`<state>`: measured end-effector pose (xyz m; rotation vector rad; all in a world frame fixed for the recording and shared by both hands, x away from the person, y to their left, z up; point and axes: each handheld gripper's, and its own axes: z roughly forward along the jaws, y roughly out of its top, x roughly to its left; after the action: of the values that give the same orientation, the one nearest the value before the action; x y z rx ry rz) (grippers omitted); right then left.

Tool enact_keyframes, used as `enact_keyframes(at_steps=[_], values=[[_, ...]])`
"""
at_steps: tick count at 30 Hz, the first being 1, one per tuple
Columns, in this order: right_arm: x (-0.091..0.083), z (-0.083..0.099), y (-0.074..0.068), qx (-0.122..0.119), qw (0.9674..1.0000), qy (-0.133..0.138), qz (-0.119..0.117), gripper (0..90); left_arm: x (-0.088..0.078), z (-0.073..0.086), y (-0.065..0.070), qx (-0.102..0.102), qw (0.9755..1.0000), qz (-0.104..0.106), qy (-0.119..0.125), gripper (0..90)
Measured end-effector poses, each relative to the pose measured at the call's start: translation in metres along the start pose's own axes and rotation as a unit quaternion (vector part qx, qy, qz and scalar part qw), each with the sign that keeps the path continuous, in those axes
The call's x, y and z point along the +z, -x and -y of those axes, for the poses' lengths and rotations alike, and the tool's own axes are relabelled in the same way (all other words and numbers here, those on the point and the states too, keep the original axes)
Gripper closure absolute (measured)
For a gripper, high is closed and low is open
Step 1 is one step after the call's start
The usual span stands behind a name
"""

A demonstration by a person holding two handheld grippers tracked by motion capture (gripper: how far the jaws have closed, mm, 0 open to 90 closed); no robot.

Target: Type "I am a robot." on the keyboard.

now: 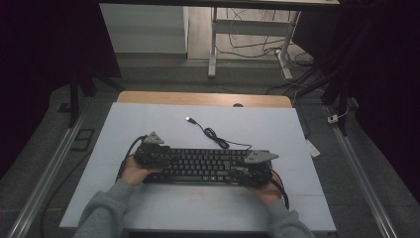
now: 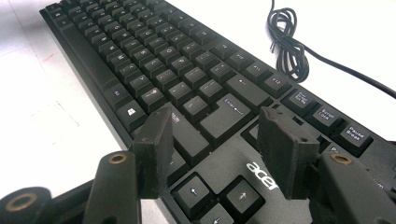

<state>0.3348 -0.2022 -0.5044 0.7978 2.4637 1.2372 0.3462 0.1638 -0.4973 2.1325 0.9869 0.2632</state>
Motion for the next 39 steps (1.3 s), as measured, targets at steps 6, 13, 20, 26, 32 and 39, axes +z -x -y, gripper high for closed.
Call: enact_keyframes(at_steps=[6, 13, 20, 26, 32, 39], values=[[-0.001, 0.0, 0.0, -0.001, 1.0, -0.001, 0.001, 46.3, 0.005, 0.001, 0.0, 0.013, 0.9999, 0.0, -0.008, 67.7], [0.001, 0.0, 0.001, -0.004, 1.0, -0.003, 0.002, 46.3, 0.014, 0.003, 0.0, 0.02, 0.9994, 0.009, -0.028, 88.4], [0.001, 0.0, 0.001, -0.004, 1.0, -0.003, 0.002, 46.3, 0.019, 0.003, 0.002, 0.028, 0.9989, 0.01, -0.037, 89.0], [0.001, 0.0, 0.001, -0.005, 1.0, -0.005, 0.002, 46.3, 0.022, 0.004, 0.002, 0.025, 0.999, 0.003, -0.036, 89.0], [0.001, 0.0, 0.001, -0.004, 1.0, -0.003, 0.002, 46.3, 0.023, 0.004, 0.001, 0.028, 0.9987, 0.003, -0.042, 89.0], [0.001, 0.0, 0.001, -0.004, 1.0, -0.002, 0.003, 46.3, 0.025, 0.005, 0.002, 0.032, 0.9984, -0.001, -0.047, 89.1]])
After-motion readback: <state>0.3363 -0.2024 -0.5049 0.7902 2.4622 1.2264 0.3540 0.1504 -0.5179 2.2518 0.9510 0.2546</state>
